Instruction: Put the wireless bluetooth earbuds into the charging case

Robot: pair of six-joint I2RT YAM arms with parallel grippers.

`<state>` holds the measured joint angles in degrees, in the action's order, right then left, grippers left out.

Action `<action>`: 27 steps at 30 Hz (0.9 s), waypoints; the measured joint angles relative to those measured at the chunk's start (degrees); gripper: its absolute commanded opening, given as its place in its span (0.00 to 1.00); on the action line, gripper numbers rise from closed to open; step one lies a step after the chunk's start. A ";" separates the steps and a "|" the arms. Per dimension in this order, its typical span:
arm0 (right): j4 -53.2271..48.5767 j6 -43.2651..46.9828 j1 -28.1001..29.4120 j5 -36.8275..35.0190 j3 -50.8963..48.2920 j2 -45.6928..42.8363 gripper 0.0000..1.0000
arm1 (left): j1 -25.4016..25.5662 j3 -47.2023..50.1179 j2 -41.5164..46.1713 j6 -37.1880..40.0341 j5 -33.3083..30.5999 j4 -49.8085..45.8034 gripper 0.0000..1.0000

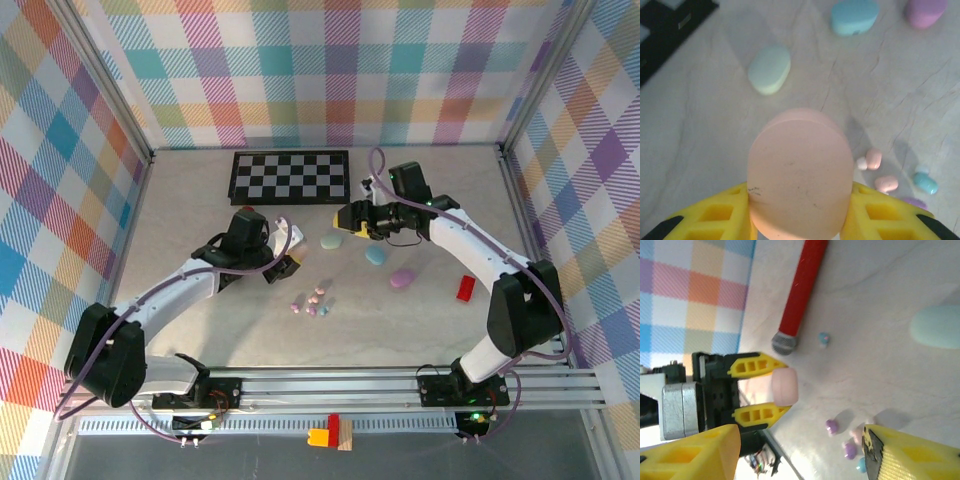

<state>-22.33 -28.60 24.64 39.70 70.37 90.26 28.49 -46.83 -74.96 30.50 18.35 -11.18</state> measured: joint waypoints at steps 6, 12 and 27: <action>-0.90 0.61 2.58 5.64 0.02 0.17 0.68 | 0.00 0.61 0.48 0.63 5.49 7.45 0.37; -0.92 0.52 4.85 6.88 0.63 2.97 0.68 | 0.68 1.16 1.01 0.17 9.35 12.41 0.38; -1.38 -1.42 6.67 5.73 3.58 6.03 0.22 | 1.38 1.31 1.20 0.68 10.49 12.37 0.40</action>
<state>-23.70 -30.02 31.31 45.43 73.95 96.29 29.87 -45.52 -73.76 31.18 28.84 1.19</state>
